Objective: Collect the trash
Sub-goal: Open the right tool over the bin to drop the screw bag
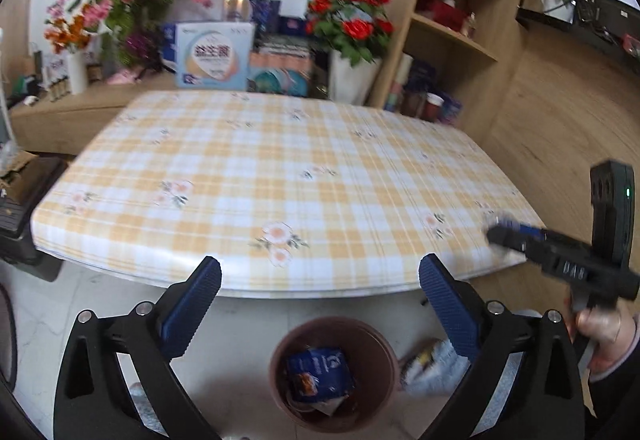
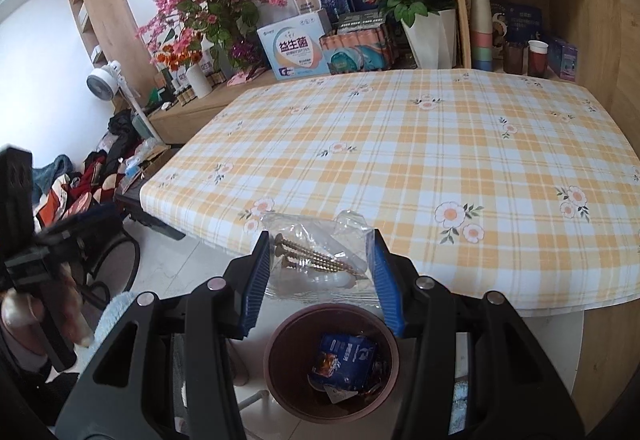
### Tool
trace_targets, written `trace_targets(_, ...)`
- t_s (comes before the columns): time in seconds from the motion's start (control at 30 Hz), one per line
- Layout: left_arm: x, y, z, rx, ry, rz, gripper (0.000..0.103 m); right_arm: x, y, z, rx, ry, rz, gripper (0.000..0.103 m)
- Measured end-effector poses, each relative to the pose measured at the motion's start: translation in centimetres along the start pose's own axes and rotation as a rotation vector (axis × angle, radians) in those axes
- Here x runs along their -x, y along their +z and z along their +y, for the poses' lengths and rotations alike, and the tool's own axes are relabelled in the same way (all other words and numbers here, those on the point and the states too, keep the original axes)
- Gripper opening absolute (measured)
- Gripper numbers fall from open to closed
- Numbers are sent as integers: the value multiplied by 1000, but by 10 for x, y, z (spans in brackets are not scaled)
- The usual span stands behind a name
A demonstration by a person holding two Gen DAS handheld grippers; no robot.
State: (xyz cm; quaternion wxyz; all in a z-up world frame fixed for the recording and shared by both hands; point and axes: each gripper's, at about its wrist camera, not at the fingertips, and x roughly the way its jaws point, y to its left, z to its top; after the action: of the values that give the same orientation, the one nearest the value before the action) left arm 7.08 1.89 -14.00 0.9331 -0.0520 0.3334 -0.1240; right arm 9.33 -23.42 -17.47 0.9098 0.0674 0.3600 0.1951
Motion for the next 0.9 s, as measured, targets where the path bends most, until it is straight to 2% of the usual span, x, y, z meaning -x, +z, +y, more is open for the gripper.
trace_targets(0.17,13,2,4,-15,56,-45,97,-6,-7,11,36,-6,30,50)
trace_targets(0.37,15,-5,15,-12,106,-24,97,-13,-13,24,69,-4,65,50)
trace_targets(0.63,17,-10,30,28,137,-21,97,-27,-18,39,100,18,116,53)
trace_targets(0.73,18,-10,31,27,152,-29,97,-30,-19,45,110,27,115,68)
trace_targets(0.87,21,-8,29,11,168,-46,97,-26,-14,47,119,-8,91,88)
trace_targets(0.9,22,-8,28,4,167,-46,97,-24,-12,47,118,-19,79,90)
